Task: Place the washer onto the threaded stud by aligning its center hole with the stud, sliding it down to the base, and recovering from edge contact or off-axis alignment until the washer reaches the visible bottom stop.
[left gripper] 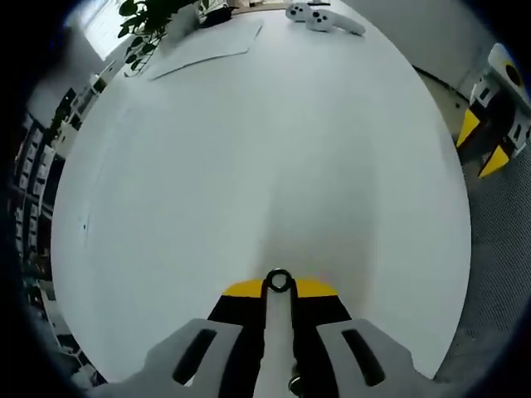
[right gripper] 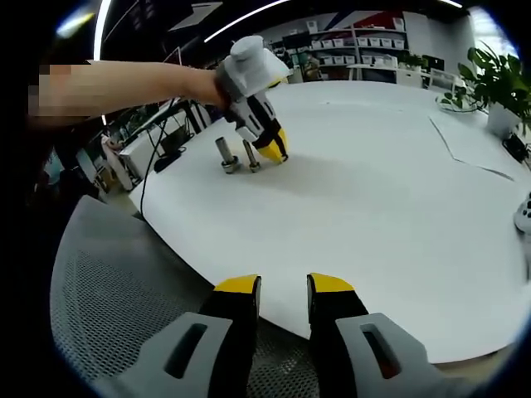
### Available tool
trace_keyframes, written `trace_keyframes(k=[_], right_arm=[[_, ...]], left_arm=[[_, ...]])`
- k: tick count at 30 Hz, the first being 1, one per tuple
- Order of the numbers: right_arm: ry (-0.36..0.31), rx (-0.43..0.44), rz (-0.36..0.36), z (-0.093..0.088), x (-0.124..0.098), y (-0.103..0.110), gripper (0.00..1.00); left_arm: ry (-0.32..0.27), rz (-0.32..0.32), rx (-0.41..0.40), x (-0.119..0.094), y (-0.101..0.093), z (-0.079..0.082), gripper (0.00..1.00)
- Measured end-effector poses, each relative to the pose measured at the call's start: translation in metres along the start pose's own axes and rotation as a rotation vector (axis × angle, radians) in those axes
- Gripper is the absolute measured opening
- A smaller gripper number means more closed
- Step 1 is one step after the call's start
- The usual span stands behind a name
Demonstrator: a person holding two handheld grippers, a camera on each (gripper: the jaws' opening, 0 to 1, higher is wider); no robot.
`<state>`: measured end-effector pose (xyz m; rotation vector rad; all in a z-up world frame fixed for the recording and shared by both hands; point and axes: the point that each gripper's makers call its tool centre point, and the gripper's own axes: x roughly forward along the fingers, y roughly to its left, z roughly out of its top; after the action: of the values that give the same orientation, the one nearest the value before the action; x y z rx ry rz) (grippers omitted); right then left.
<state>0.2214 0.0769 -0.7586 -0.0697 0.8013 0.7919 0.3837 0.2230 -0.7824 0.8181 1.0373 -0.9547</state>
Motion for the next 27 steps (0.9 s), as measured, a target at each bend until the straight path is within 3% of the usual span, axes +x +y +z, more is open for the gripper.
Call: trace_keyframes(k=[5,19,27], right_arm=[[0.0,-0.002,0.0,0.0,0.0,0.0,0.25],[0.016,-0.011,0.008,-0.002,0.001,0.002,0.25],[0.02,-0.017,0.011,-0.003,0.001,0.002,0.25]], left_arm=[[-0.029,0.017,-0.02,-0.014,0.003,0.003,0.08],[-0.058,0.077,-0.033,-0.06,0.003,-0.009,0.08],[-0.041,0.047,-0.043,-0.074,-0.012,-0.016,0.08]])
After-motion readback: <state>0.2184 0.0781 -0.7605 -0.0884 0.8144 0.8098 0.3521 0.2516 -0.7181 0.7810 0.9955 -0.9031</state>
